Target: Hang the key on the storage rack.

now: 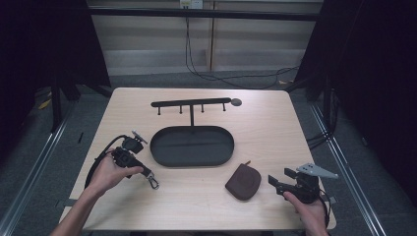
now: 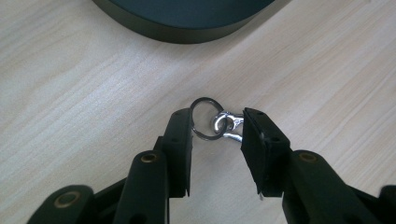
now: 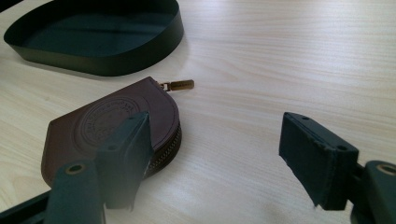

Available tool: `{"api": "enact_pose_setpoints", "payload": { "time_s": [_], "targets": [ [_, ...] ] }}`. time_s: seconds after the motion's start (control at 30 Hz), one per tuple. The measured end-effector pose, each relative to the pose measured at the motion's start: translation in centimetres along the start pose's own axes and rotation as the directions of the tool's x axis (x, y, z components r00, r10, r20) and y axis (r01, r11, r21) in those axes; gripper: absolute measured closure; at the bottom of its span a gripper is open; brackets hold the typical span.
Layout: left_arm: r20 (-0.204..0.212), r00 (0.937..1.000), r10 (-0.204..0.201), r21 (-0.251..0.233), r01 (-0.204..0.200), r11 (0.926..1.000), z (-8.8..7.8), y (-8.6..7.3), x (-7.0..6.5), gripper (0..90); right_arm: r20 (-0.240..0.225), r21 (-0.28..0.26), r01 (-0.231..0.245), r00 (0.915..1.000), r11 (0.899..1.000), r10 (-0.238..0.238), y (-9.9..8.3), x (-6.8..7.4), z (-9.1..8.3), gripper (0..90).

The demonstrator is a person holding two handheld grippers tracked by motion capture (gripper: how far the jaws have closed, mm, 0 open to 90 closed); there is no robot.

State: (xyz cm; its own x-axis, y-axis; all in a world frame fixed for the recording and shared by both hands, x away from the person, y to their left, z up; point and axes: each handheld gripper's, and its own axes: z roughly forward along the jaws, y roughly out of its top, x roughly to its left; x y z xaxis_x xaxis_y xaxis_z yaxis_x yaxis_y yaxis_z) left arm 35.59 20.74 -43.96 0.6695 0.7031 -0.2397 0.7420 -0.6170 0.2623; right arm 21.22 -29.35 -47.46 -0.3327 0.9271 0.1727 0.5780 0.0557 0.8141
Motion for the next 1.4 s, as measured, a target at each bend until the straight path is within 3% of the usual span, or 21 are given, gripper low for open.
{"api": "enact_pose_setpoints", "payload": {
  "time_s": [0.23, 0.33, 0.63, 1.03, 1.23, 1.4],
  "targets": [
    [0.007, 1.0000, 0.001, 0.054, -0.002, 0.9985, 0.8, 0.6, 0.3, 64.2, 0.008, 0.008, 0.010, 0.9999, 1.000, -0.010, 0.0, 0.0, 0.1, 25.5],
    [-0.011, 0.9999, -0.002, 0.061, 0.003, 0.9982, 1.1, 0.8, 0.2, 64.1, 0.009, 0.016, 0.011, 0.9999, 1.000, -0.011, 0.0, 0.1, 0.1, 25.5],
    [-0.006, 0.9999, -0.009, 0.134, 0.010, 0.9910, 2.2, 1.0, 0.4, 64.9, 0.006, 0.018, 0.020, 0.9998, 1.000, -0.020, 0.0, 0.1, 0.2, 25.5],
    [-0.008, 0.9999, -0.009, 0.147, 0.010, 0.9891, 2.7, 1.7, 0.2, 71.0, 0.007, 0.023, 0.022, 0.9997, 0.999, -0.022, 0.0, 0.1, 0.2, 25.5],
    [-0.017, 0.9995, 0.025, 0.151, -0.022, 0.9883, 2.7, 2.0, -0.4, 82.5, 0.006, 0.028, 0.020, 0.9998, 0.999, -0.020, -0.1, 0.1, 0.2, 25.5],
    [-0.006, 0.9984, 0.056, 0.152, -0.054, 0.9870, 2.2, 2.2, -1.0, 86.3, 0.004, 0.033, 0.022, 0.9997, 0.999, -0.022, -0.1, 0.1, 0.3, 25.5]
  ]
}}
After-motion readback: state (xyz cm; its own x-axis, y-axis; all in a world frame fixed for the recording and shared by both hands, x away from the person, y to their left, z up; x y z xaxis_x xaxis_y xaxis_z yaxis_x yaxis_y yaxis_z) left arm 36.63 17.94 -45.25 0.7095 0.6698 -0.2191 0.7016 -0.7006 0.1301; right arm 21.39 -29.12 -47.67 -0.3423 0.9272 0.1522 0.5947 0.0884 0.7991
